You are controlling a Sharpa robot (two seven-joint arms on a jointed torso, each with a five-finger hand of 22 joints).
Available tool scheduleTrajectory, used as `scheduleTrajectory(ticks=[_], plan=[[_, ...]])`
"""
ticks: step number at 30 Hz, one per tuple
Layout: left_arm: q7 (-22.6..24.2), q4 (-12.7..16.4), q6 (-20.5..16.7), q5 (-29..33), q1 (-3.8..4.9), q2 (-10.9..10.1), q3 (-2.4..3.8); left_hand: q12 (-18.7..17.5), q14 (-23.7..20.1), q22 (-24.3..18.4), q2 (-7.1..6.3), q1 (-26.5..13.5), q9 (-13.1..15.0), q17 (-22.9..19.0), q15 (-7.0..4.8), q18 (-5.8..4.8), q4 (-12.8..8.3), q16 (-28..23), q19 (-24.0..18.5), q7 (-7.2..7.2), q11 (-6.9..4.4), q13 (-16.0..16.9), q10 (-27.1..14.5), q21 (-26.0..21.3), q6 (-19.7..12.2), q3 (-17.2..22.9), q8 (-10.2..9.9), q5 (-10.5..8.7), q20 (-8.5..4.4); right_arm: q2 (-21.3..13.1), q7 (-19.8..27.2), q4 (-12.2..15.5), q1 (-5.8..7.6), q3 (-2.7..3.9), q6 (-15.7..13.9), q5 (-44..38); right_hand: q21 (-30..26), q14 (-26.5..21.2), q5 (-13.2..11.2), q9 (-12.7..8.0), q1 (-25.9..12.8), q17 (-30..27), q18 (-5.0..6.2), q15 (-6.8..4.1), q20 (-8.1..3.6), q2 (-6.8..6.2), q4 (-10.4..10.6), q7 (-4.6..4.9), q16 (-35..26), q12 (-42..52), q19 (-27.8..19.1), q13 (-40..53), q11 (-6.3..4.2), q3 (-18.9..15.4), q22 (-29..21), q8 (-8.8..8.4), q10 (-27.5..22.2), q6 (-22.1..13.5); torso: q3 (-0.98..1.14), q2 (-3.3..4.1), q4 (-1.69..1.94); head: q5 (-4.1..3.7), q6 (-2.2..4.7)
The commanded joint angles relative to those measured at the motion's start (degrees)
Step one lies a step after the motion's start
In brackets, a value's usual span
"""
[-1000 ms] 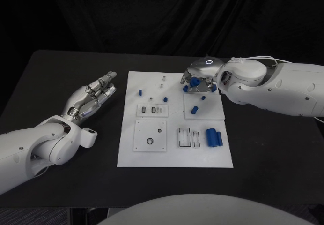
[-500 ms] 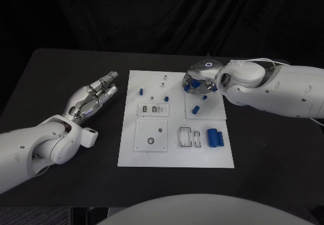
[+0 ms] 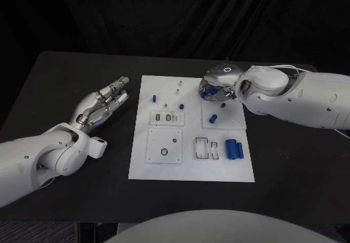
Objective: Assemble the parts on the task board
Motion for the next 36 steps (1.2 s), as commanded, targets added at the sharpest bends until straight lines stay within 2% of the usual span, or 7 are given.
scheduleTrajectory(ticks=[1, 6, 13, 18, 22, 29, 36], plan=[[11.9, -0.1, 1.0, -0.2, 0.14, 0.1, 0.04, -0.2, 0.0, -0.1, 0.1, 0.7, 0.1, -0.1, 0.27, 1.05, 0.0, -0.2, -0.1, 0.38, 0.06, -0.1, -0.4, -0.2, 0.1, 0.3, 0.1, 0.31, 0.45, -0.2, 0.6, 0.0, -0.24, -0.05, -4.2, -0.5, -0.1, 0.1, -0.1, 3.4, 0.2, 0.2, 0.97, -0.42, -0.46, 1.14, -0.5, -0.07, -0.3, -0.5, 0.1, 0.1, -0.47, -0.2, 0.3, 1.49, 1.5, 2.9, 0.0, 0.01, 0.06, 0.03, 0.26], [11.6, -0.3, 1.0, -0.2, 0.14, 0.2, 0.03, -0.3, 0.0, 0.0, 0.12, 0.8, 0.0, -0.1, 0.31, 1.05, 0.0, -0.2, -0.1, 0.4, 0.09, -0.1, -0.4, -0.2, 0.0, 0.4, 0.1, 0.46, 0.49, -0.7, 0.1, 0.9, 0.39, -0.02, -6.3, -0.4, 0.0, 0.3, -0.2, 4.3, 0.1, 0.5, 0.89, -0.55, -0.58, 1.11, -0.6, -0.15, -0.3, -1.2, 0.3, -0.1, -0.64, -0.4, 0.7, 1.94, 2.5, 3.6, -0.01, 0.06, -0.05, 0.36, 1.09], [11.4, -0.2, 0.9, -0.2, 0.14, 0.1, 0.03, -0.3, 0.0, 0.0, 0.13, 0.9, 0.0, -0.1, 0.33, 1.05, 0.1, -0.2, -0.1, 0.46, 0.06, -0.1, -0.5, -0.2, 0.0, 0.4, 0.1, 0.55, 0.53, -0.1, -0.5, 1.7, 3.0, 0.03, -6.9, 1.8, 0.0, 0.4, -0.3, 4.8, 0.0, 0.8, 0.84, -0.32, -0.52, 1.19, -0.5, -0.15, -0.3, -1.6, 0.4, -0.1, -0.73, -0.6, 0.9, 2.13, 3.3, 3.8, -0.03, 0.06, 0.05, 0.45, 2.13], [11.2, -0.2, 0.8, -0.2, 0.14, 0.1, 0.03, -0.3, 0.0, 0.0, 0.13, 0.9, 0.0, -0.1, 0.33, 1.05, 0.1, -0.2, -0.1, 0.46, 0.06, -0.1, -0.5, -0.2, 0.0, 0.4, 0.1, 0.55, 0.53, 2.6, -0.8, 0.2, 4.03, 0.08, -6.0, 2.6, 0.0, 0.4, -0.4, 5.0, -0.1, 0.8, 0.82, -0.29, -0.47, 1.19, -0.5, -0.19, -0.3, -2.0, 0.5, -0.2, -0.62, -0.7, 1.0, 2.07, 3.3, 3.6, -0.13, 0.08, 0.22, 0.43, 3.71], [11.0, -0.3, 0.9, -0.2, 0.14, 0.3, 0.03, -0.3, 0.0, 0.0, 0.13, 0.9, 0.0, -0.1, 0.33, 1.05, 0.1, -0.2, -0.1, 0.46, 0.06, -0.1, -0.5, -0.2, 0.0, 0.4, 0.1, 0.55, 0.53, 5.2, -0.7, -1.9, 4.26, 0.09, -5.2, 2.7, 0.0, 0.5, -0.4, 5.2, -0.3, 0.8, 0.82, -0.26, -0.43, 1.21, -0.4, -0.27, -0.4, -2.4, 0.5, -0.4, -0.53, -0.8, 1.0, 1.99, 3.2, 3.5, -0.17, 0.14, 0.05, 0.85, 4.6], [10.9, -0.4, 1.1, -0.2, 0.14, 0.8, 0.03, -0.3, 0.0, 0.0, 0.16, 1.0, 0.0, -0.1, 0.36, 1.05, 0.1, -0.2, -0.1, 0.53, 0.0, -0.1, -0.5, -0.2, -0.1, 0.4, 0.1, 0.63, 0.58, 8.6, -0.3, -5.5, 4.1, 0.1, -4.8, 2.8, -0.2, 0.4, -0.3, 5.7, -0.3, 0.8, 0.88, -0.21, -0.35, 1.32, -0.4, -0.13, -0.6, -4.4, 0.3, -0.8, -0.13, -0.6, 0.9, 1.18, 2.5, 2.3, -0.14, 0.21, -0.02, 0.96, 5.1], [10.8, -0.5, 1.2, -0.2, 0.14, 0.9, 0.03, -0.4, 0.0, 0.0, 0.19, 1.0, 0.0, -0.1, 0.39, 1.05, 0.1, -0.2, -0.1, 0.51, 0.04, -0.2, -0.6, -0.2, -0.3, 0.5, 0.0, 0.72, 0.62, 10.3, -0.3, -8.0, 3.67, 0.11, -3.9, 2.9, -0.3, 0.3, -0.3, 5.8, -0.3, 0.7, 0.87, -0.19, -0.32, 1.28, -0.4, -0.04, -0.7, -5.2, 0.3, -0.9, 0.08, -0.5, 1.0, 0.83, 2.3, 1.9, -0.1, 0.22, 0.38, 0.55, 5.09]])
